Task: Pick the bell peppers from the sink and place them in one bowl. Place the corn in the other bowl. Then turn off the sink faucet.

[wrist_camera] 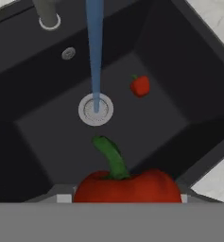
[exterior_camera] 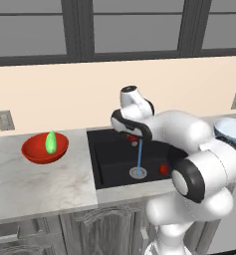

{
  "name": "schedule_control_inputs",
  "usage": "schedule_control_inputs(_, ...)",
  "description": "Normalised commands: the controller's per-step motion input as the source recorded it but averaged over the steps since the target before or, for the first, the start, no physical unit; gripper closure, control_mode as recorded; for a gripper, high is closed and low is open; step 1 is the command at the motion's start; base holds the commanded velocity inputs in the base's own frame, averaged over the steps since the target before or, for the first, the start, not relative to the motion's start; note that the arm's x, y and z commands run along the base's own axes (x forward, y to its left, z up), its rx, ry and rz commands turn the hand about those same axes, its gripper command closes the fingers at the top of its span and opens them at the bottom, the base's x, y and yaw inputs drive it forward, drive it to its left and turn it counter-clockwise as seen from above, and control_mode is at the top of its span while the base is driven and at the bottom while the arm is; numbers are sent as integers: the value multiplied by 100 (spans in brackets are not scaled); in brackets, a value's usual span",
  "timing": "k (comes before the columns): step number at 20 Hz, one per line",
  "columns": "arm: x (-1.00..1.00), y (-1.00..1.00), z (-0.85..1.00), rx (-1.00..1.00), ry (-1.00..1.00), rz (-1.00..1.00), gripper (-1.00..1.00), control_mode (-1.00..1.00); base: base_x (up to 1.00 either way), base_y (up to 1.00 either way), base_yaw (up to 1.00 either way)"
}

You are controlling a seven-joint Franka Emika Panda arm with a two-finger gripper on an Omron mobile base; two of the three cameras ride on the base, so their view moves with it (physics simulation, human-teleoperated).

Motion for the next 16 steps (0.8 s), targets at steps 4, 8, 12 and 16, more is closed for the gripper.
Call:
schedule_control_inputs(4, -46, -31, 75, 3, 0, 0, 100, -100, 0, 0, 0)
schedule_control_inputs(8, -19, -70, 58, 17, -5, -8, 100, -100, 0, 0, 0)
schedule_control_inputs(12, -3, -88, 36, 26, -4, -8, 100, -100, 0, 0, 0)
schedule_control_inputs(16, 0, -93, 12, 26, -8, -9, 100, -100, 0, 0, 0)
